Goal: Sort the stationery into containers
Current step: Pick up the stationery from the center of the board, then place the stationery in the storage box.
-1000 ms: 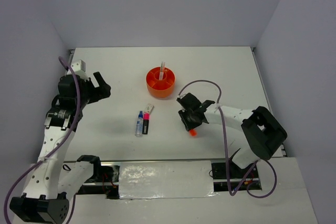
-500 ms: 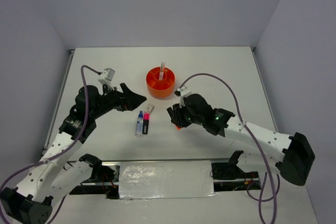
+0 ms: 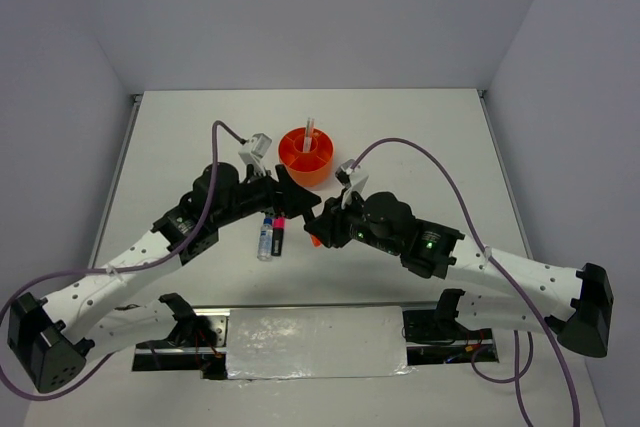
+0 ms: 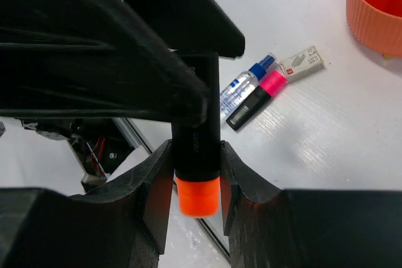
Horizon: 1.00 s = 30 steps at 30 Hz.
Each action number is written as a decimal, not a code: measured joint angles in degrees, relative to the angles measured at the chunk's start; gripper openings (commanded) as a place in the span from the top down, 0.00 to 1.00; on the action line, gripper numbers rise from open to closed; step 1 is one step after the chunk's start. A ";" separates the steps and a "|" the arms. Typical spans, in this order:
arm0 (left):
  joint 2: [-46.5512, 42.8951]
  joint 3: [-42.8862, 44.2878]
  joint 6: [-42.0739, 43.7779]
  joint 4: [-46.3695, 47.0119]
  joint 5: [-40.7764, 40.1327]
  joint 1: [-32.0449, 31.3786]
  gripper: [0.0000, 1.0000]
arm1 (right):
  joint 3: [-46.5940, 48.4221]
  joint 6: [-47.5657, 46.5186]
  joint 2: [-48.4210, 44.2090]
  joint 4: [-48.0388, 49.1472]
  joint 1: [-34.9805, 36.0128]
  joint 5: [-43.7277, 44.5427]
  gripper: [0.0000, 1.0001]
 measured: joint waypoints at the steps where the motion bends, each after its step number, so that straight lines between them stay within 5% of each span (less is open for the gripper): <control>1: 0.42 0.00 0.02 0.22 -0.26 -0.35 0.28 | 0.00 0.13 0.00 0.11 0.04 0.22 1.00; 5: 2.10 0.07 -0.07 0.70 -1.09 -1.29 0.60 | 0.20 0.31 0.04 0.07 0.22 2.14 1.00; 7: 3.21 0.20 -0.35 0.72 -1.16 -1.51 0.85 | 0.33 0.31 0.07 0.07 0.22 3.06 1.00; 8: 3.80 0.44 -0.55 1.25 -1.07 -1.66 1.00 | 0.44 0.11 0.31 -0.35 0.22 3.61 0.92; 10: 5.03 1.44 0.35 0.76 -1.53 -1.95 1.00 | 0.52 -0.31 0.92 -0.52 0.22 4.66 0.41; 11: 5.55 1.95 0.44 0.22 -1.60 -1.92 1.00 | 0.55 -0.22 0.98 -0.52 0.22 5.05 0.01; 19: 8.92 11.06 12.79 -5.31 -13.79 1.70 1.00 | -4.07 0.79 -7.61 0.22 0.20 8.76 0.00; 30: 26.18 16.09 28.83 7.56 -17.46 14.10 1.00 | -6.69 -0.44 -21.94 -6.91 -0.07 12.74 0.00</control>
